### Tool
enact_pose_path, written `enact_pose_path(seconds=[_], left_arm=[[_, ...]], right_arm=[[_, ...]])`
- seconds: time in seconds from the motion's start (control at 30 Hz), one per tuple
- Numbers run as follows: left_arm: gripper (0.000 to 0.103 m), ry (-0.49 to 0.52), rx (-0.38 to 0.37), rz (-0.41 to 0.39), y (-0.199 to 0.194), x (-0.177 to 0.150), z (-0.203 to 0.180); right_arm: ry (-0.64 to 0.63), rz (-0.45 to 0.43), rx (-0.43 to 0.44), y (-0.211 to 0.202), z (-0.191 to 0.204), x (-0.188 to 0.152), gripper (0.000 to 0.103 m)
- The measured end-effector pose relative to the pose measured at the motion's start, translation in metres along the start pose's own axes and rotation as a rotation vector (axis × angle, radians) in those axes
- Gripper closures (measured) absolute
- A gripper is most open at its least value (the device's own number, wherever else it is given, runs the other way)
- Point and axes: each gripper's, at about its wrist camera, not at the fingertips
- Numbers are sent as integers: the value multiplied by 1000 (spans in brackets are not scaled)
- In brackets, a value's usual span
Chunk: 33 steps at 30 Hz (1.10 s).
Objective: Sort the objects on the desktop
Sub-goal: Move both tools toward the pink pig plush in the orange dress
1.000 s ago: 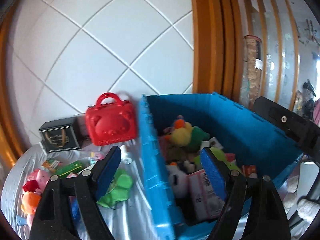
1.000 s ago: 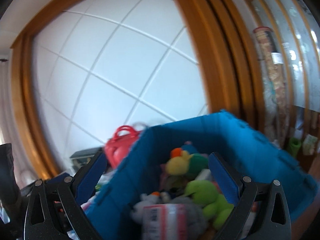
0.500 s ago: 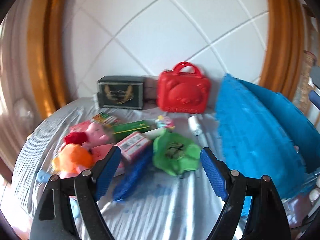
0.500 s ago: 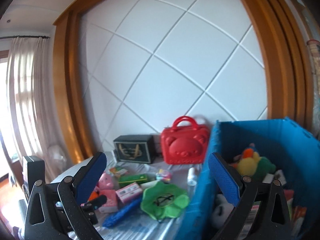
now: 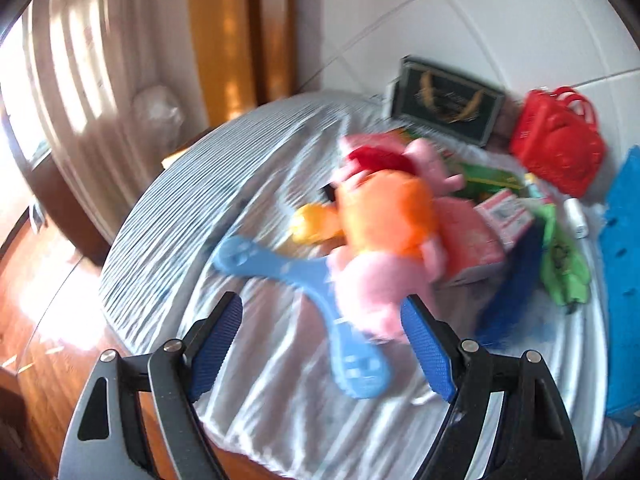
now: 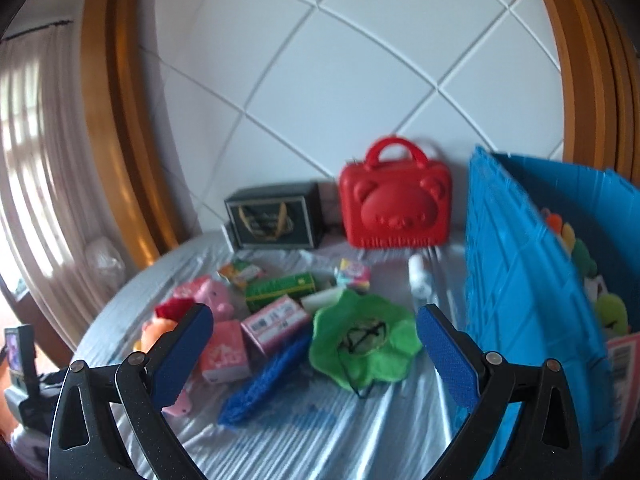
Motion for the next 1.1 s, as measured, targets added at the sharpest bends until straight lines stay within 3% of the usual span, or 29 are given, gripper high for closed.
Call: enact_pose_path(seconds=[0.17,0.33,0.47,0.6,0.8,0.93,1.0,1.1], left_arm=[[22,-60,17,94,46,-18,39],[22,-59,0,170,88,-25,36],[22,-96,-36,177,100,-13,27],[22,-102,-83,128,96,13,5],[22,-106,-137,134,90,13,-39],[22,-130,-17,152,96,-8,-58],[22,-200,-13,169,104,-19,-58],[21,-215,30,144,102,-29,-73]], right_arm=[[39,99,-74,32,-6,-24,0],[66,180,-126,56,-13,-41,0],[51,219,-158,70,-18,-42,0],[35,234,-160,81,-18,-40,0],[12,303,-59,117,7,-56,0],[-10,377,42,142,29,-76,0],[-42,419,105,154,44,-88,0],[-82,466,183,167,64,-104,0]])
Point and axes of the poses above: each gripper's, at about its wrist camera, not at the fingertips, and y roughly the way its jaws point, z to its left, x to its top, and after that the axes turned 11 degrees about -z, right-handed
